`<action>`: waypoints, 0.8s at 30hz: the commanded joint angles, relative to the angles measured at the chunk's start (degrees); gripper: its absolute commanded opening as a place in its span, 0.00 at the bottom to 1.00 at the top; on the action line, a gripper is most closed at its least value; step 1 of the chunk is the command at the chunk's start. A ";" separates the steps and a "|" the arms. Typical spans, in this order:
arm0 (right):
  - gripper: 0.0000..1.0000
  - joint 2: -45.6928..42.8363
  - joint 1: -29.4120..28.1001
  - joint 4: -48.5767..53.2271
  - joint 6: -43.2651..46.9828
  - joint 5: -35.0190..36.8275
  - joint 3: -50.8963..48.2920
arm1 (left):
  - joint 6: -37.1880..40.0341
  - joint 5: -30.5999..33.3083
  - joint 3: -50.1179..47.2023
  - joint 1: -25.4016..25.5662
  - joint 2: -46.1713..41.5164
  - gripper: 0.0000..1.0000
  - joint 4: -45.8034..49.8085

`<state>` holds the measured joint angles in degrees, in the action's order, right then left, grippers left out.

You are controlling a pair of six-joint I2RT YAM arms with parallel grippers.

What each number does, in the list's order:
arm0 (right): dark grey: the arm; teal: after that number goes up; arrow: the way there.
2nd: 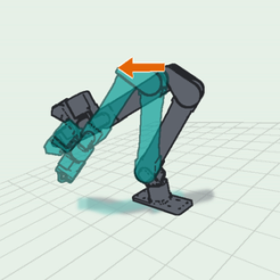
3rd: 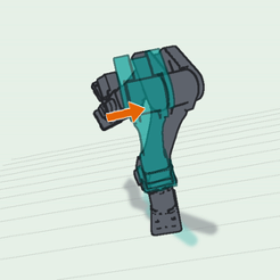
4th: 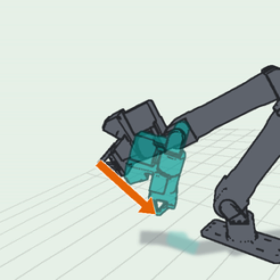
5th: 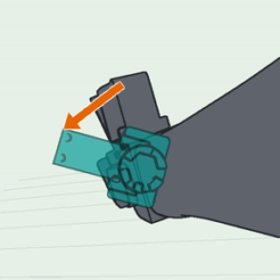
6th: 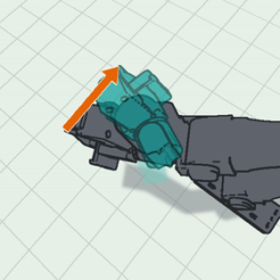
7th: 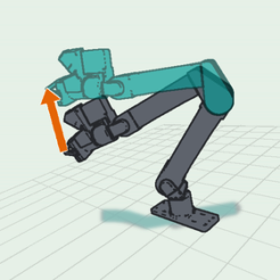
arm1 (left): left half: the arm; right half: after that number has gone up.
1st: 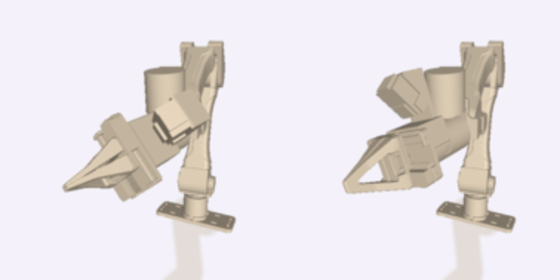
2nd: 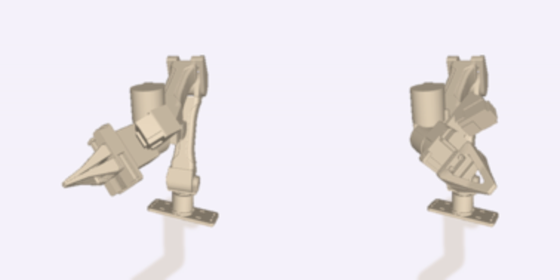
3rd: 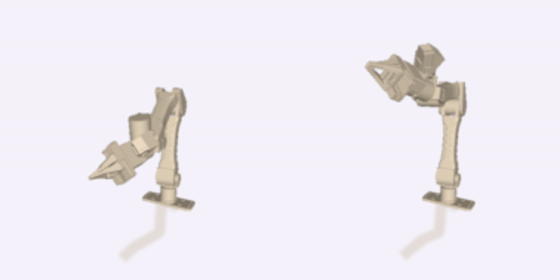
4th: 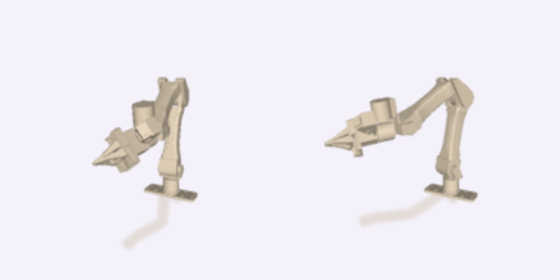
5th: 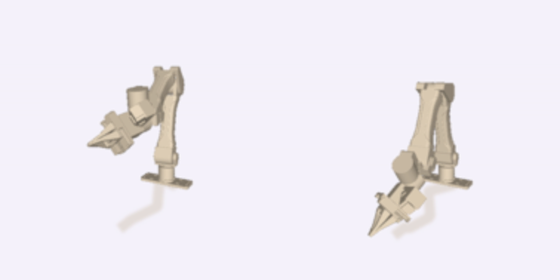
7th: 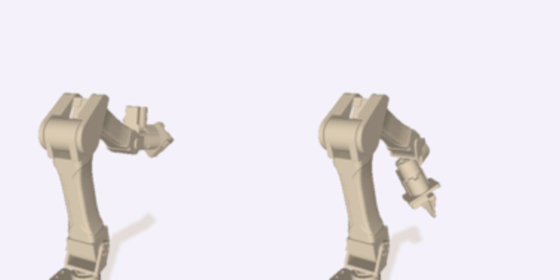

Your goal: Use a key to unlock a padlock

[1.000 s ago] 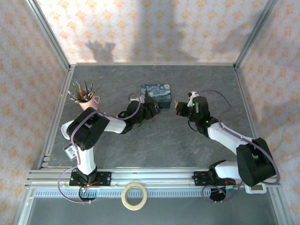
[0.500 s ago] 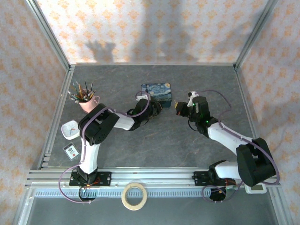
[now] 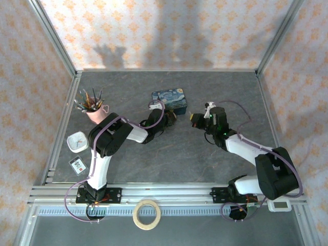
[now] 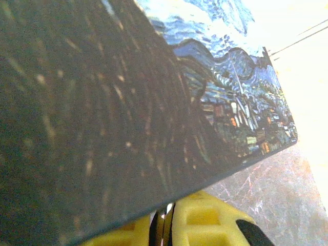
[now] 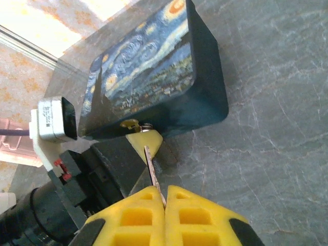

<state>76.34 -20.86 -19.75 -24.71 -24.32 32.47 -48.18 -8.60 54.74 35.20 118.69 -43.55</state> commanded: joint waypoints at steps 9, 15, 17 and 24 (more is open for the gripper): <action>0.00 6.17 2.00 -12.29 -4.99 -16.00 -4.42 | -12.46 -10.88 -6.09 -3.98 -2.95 0.00 -8.09; 0.00 12.73 2.05 -28.09 -14.09 -22.96 -7.99 | -17.98 -14.02 -8.34 -4.22 -5.53 0.00 -14.82; 0.00 14.99 2.05 -33.44 -17.46 -24.79 -8.70 | -19.79 -14.80 -9.24 -4.29 -6.00 0.00 -17.57; 0.00 21.54 1.75 -49.17 -26.73 -28.50 -9.80 | -24.06 -16.03 -10.82 -4.24 -6.81 0.00 -24.66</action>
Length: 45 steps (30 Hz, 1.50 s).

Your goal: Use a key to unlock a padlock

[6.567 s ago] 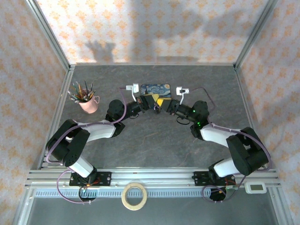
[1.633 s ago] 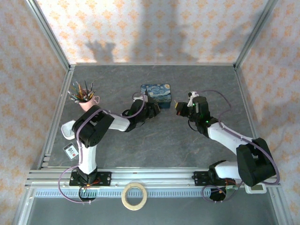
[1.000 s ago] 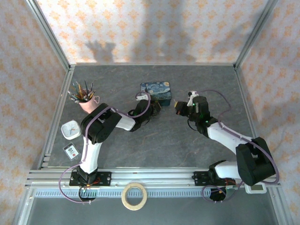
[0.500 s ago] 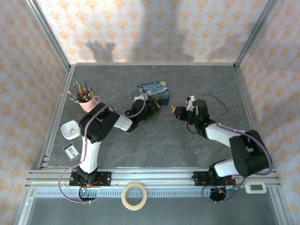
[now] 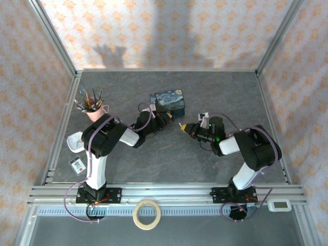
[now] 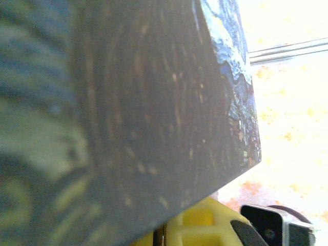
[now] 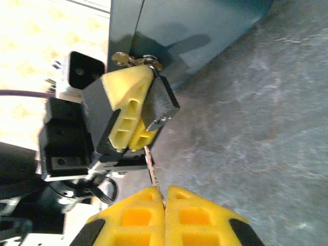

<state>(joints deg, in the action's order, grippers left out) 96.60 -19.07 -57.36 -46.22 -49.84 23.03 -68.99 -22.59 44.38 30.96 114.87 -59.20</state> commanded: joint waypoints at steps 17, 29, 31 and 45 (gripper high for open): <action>0.00 10.17 -1.85 -24.80 -13.80 -4.36 1.91 | -6.55 -2.46 -2.36 0.77 -2.66 0.00 -17.18; 0.00 11.86 -2.22 -25.69 -14.43 -3.94 2.75 | -6.79 -2.46 -2.47 1.21 -2.46 0.00 -17.88; 0.00 11.91 -2.26 -25.95 -14.47 -3.86 2.64 | -6.77 -2.55 -2.39 1.21 -2.41 0.00 -17.97; 0.00 11.48 -2.20 -26.52 -15.04 -3.14 3.16 | -7.22 -2.71 -3.25 2.00 -2.09 0.00 -19.24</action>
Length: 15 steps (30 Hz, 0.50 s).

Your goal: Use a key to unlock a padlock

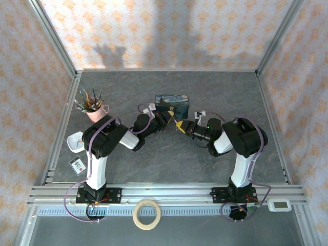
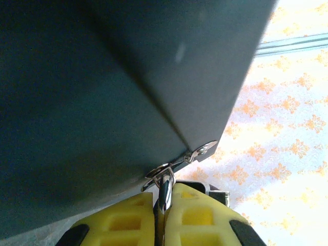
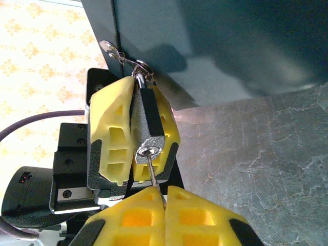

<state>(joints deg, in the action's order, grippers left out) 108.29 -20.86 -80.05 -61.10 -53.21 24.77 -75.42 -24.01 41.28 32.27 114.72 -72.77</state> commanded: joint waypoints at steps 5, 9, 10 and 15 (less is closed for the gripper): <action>0.00 0.74 -0.45 -6.57 -2.02 1.10 2.05 | -1.12 -1.90 -0.50 1.45 -2.12 0.00 -6.50; 0.00 1.21 -0.41 -7.28 -3.04 1.79 2.38 | -2.50 -1.92 -1.33 2.08 -1.72 0.00 -9.04; 0.00 1.40 -0.48 -7.83 -3.59 2.17 2.32 | -2.91 -1.83 -1.56 2.33 -1.64 0.00 -9.76; 0.00 2.66 -0.83 -12.38 -6.90 4.12 1.30 | -4.20 -0.57 -2.00 3.28 -1.25 0.00 -11.36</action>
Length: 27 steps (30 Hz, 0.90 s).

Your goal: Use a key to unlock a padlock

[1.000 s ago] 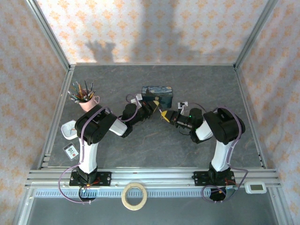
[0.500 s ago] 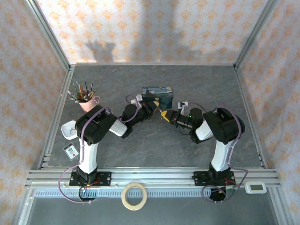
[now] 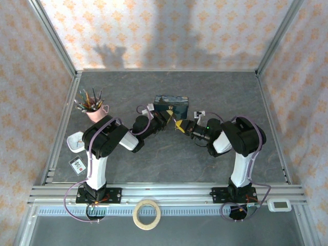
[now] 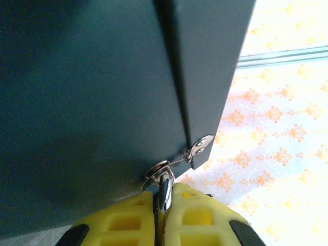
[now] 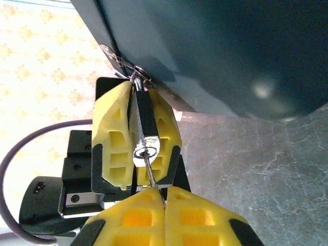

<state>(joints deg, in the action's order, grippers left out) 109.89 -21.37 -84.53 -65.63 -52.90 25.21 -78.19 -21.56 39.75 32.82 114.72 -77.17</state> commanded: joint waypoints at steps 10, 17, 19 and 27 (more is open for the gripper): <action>0.00 3.36 -2.83 -11.32 -1.26 8.57 -0.86 | -1.35 -1.22 -0.08 3.32 -3.63 0.00 -3.43; 0.00 5.20 -1.37 -12.98 -3.48 7.22 1.02 | -1.87 -2.05 -1.16 3.56 -3.41 0.00 -5.25; 0.00 4.84 -1.14 -12.24 -3.72 7.07 1.41 | -1.86 -2.08 -1.63 3.65 -3.50 0.00 -5.52; 0.00 4.63 -1.91 -10.80 -8.72 6.84 2.42 | -1.40 -1.92 -1.80 3.74 -3.01 0.00 -6.34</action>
<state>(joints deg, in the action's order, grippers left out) 113.91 -23.44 -90.04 -71.42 -48.73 25.15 -78.61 -17.72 38.39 33.67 114.45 -77.08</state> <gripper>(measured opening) 0.041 0.075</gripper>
